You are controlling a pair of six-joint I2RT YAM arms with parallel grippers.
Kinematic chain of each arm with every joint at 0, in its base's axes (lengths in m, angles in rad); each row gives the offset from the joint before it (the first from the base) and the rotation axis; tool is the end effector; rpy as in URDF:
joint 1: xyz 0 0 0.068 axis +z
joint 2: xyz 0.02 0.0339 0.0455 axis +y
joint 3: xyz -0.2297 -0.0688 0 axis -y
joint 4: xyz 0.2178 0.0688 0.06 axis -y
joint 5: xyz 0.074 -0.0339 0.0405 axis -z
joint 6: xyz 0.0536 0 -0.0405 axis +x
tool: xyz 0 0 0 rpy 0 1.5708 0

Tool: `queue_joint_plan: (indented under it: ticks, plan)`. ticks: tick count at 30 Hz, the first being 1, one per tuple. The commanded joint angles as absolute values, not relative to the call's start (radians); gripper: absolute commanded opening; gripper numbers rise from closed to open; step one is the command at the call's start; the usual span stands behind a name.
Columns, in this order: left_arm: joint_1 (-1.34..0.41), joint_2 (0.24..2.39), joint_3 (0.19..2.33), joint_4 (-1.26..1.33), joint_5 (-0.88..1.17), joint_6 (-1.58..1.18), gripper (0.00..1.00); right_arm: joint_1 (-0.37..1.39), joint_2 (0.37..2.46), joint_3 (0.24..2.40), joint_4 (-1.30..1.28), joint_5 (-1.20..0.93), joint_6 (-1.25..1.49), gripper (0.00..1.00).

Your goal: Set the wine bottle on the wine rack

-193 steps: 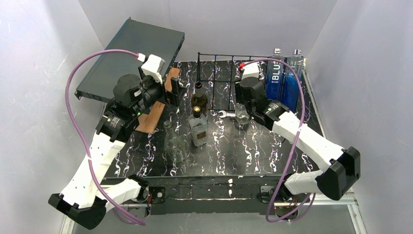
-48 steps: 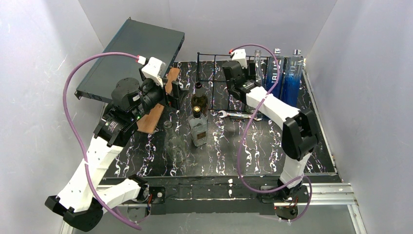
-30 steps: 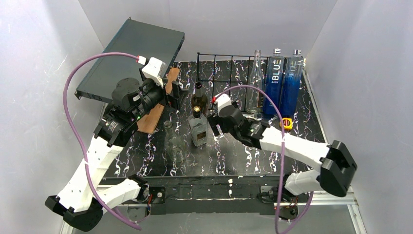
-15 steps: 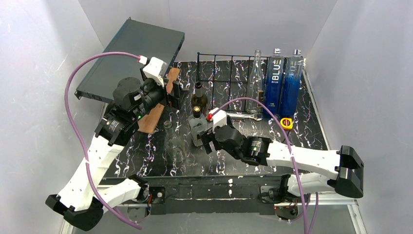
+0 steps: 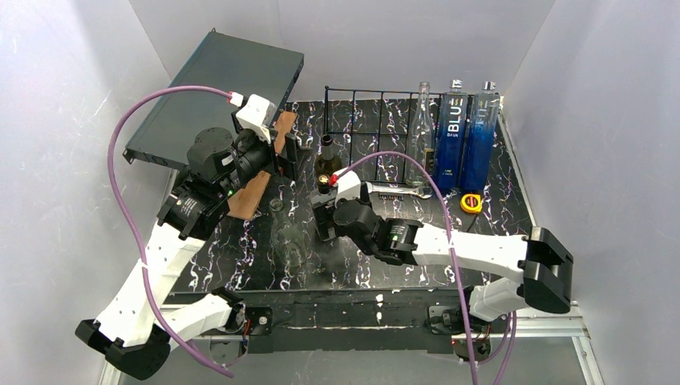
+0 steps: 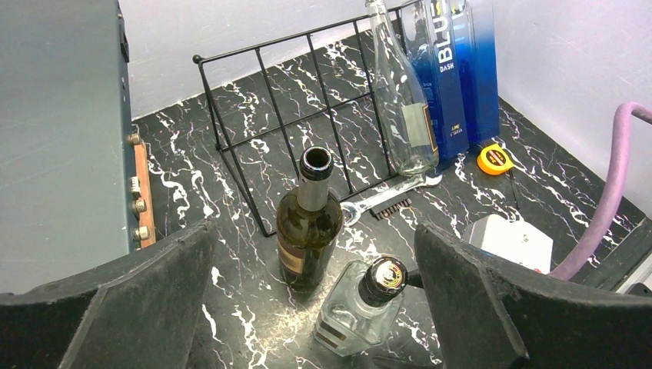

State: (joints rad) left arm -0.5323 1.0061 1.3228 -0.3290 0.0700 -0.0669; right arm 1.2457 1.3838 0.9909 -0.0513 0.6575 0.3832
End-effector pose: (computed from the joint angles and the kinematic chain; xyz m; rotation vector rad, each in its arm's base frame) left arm 0.1815 -0.1112 0.4308 0.4245 1.5504 -0.5221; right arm 0.1290 0.2801 0.2612 -0.4219 1.8950 0.4275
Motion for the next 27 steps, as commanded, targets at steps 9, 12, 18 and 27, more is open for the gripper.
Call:
queue_joint_plan:
  ticks: [9, 12, 18, 27]
  plan:
    - [-0.536, 1.0, 1.324, -0.31, 0.066, -0.058, 0.99, 1.25, 1.489, 1.085, 0.06, 0.727, 0.437, 0.97]
    - [-0.537, 1.001, 1.324, -0.31, 0.07, -0.059, 0.99, 1.25, 1.502, 1.084, 0.074, 0.738, 0.435, 0.96]
    - [-0.537, 1.005, 1.324, -0.309, 0.072, -0.061, 0.99, 1.249, 1.534, 1.069, 0.118, 0.764, 0.407, 0.92]
    - [-0.537, 1.007, 1.323, -0.309, 0.071, -0.06, 0.99, 1.246, 1.551, 1.068, 0.15, 0.749, 0.382, 0.65]
